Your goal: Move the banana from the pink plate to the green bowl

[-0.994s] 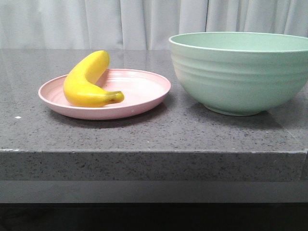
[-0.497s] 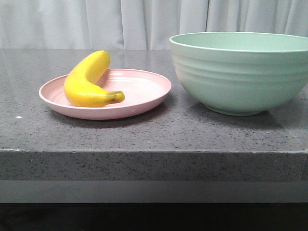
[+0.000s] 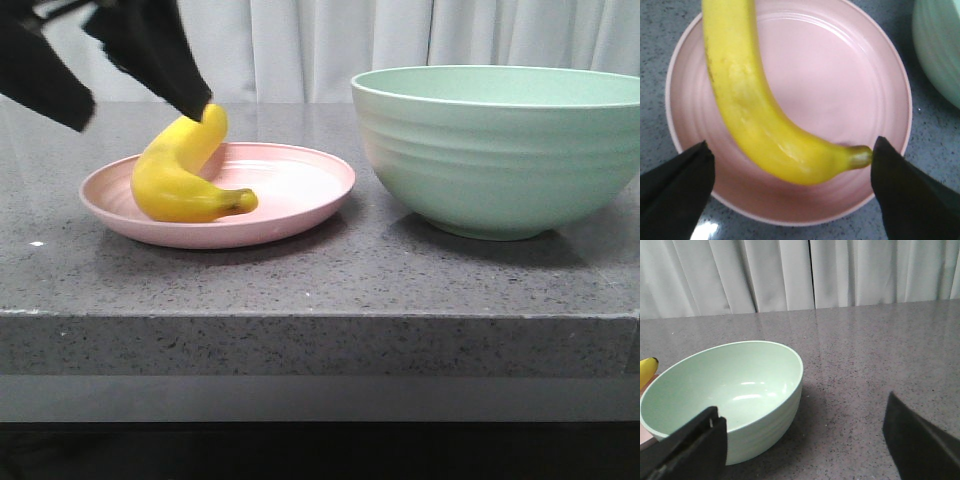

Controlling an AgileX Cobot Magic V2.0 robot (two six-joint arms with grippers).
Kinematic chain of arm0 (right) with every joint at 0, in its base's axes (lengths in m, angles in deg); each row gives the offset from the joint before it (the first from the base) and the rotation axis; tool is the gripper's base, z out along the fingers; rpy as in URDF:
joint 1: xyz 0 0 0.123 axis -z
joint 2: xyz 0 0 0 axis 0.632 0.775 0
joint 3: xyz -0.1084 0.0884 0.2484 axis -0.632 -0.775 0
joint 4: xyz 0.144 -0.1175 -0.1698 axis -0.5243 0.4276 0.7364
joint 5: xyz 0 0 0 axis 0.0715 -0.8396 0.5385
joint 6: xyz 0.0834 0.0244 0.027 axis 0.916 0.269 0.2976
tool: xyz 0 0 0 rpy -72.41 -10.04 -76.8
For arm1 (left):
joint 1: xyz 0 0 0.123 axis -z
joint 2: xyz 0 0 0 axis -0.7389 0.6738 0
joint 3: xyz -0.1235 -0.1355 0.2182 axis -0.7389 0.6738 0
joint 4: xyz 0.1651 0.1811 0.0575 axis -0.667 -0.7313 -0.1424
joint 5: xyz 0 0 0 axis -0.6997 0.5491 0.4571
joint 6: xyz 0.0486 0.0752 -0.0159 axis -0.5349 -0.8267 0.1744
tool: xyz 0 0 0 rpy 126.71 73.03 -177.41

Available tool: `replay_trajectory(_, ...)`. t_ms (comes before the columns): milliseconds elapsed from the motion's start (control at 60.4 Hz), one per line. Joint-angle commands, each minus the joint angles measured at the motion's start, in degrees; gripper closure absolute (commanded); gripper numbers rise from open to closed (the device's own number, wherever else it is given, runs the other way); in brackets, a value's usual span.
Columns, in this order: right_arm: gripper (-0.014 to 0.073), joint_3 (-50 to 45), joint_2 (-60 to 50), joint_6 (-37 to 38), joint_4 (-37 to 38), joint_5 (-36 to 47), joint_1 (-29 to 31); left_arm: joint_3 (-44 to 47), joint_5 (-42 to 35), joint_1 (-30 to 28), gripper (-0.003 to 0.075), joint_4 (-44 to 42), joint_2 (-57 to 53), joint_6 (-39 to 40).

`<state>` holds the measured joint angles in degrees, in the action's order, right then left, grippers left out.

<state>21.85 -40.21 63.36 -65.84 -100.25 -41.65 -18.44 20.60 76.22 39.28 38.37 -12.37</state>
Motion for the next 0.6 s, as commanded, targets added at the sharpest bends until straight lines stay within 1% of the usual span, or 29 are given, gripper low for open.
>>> replay_trajectory(0, -0.0049, 2.24, 1.09, -0.42, -0.42, 4.07, 0.21, -3.62, -2.38, 0.38, 0.0123, 1.11, 1.55, 1.02)
replay_trajectory(298, -0.0049, 2.24, 1.09, -0.42, -0.42, 4.07, 0.21, -4.83, -3.5, 0.38, 0.0123, 1.11, 7.49, 1.67)
replay_trajectory(580, -0.0049, 2.24, 1.09, -0.42, -0.35, 4.07, 0.21, -4.83, -4.97, 0.27, 0.0123, 0.89, 8.9, 2.22)
